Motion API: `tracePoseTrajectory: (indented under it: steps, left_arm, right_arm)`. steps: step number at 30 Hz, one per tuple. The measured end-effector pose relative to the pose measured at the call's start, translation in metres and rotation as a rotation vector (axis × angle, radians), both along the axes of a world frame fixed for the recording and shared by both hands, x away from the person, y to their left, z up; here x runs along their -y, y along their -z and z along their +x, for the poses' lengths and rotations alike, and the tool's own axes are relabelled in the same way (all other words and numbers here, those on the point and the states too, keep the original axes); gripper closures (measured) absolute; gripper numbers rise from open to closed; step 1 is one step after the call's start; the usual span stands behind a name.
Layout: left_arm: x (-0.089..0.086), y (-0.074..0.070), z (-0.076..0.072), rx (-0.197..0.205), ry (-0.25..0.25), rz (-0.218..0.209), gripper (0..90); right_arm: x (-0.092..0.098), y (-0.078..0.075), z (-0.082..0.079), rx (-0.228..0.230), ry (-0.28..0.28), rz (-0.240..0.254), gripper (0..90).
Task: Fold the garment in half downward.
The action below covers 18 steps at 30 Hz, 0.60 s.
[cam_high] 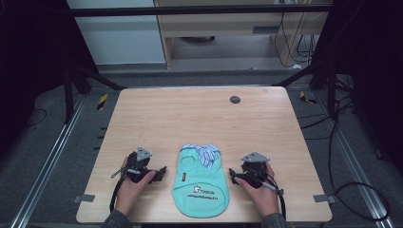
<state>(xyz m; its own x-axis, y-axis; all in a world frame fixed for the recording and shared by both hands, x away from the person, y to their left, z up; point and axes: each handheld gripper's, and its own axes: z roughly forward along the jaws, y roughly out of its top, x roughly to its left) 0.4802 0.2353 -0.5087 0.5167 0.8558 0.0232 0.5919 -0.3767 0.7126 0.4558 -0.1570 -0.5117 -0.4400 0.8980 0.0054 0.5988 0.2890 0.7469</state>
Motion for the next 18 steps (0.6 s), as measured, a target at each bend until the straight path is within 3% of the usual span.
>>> tracePoseTrajectory:
  steps: [18]
  left_arm:
    - [0.0025,0.0,0.0013,-0.007,-0.005,0.003,0.0]
  right_arm:
    - [-0.0006,0.0003,0.0018,-0.005,-0.017,-0.009,11.0]
